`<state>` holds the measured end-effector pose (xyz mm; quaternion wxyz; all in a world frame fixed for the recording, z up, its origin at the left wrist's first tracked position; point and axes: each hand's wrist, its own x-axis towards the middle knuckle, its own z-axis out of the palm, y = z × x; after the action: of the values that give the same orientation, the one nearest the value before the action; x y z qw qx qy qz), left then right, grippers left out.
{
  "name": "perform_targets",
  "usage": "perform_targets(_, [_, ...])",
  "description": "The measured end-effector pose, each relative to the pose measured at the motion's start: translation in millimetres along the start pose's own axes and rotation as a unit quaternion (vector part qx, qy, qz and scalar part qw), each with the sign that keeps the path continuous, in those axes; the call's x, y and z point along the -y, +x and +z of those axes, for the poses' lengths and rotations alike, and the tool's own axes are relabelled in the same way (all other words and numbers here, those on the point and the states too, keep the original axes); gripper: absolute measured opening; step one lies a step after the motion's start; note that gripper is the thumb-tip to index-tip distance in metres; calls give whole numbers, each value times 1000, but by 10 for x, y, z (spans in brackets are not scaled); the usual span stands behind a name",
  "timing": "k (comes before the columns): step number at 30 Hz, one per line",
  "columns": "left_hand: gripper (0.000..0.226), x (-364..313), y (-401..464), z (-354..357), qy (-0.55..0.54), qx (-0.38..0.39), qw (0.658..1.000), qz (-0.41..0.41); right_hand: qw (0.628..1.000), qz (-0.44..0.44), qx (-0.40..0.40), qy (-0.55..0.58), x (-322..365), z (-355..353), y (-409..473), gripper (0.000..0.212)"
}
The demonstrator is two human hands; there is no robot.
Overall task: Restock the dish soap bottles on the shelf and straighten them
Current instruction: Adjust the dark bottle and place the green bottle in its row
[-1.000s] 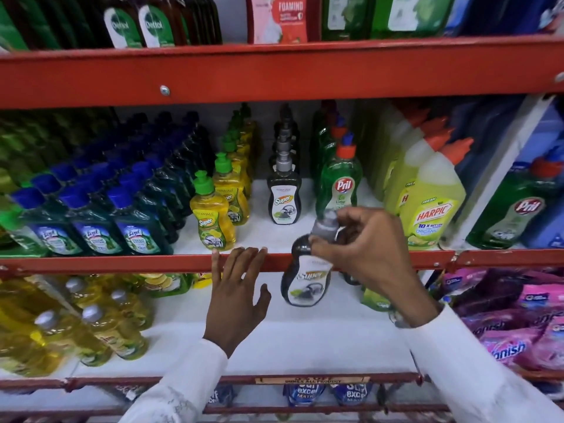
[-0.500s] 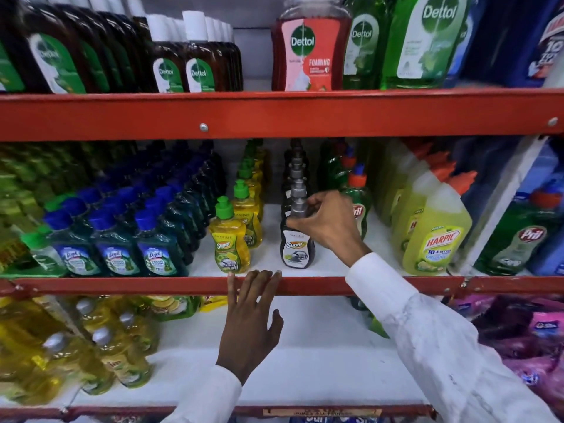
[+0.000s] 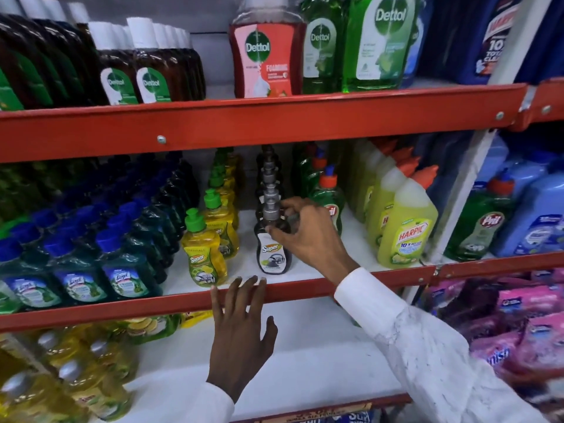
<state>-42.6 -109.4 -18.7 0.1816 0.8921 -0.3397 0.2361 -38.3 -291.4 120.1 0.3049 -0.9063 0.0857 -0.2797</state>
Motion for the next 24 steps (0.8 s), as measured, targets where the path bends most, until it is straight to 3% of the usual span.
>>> perform_targets(5, [67,-403,138,153,-48,-11,996,75,974,-56,-146,-161,-339,-356,-534,59])
perform_targets(10, [67,-799,366,315,-62,15,991,121,942,-9,-239,-237,-933,-791,-867,59])
perform_targets(15, [64,-952,473,489,-34,20,992,120,918,87,-347,-171,-1600,-1199,-974,56])
perform_targets(19, [64,-930,469,538,-28,26,993,113,908,196,-355,-100,-1955,-1388,-857,68])
perform_targets(24, [66,-914,471,496,-23,53,992,113,900,266,-339,-69,-2218,-1501,-660,89])
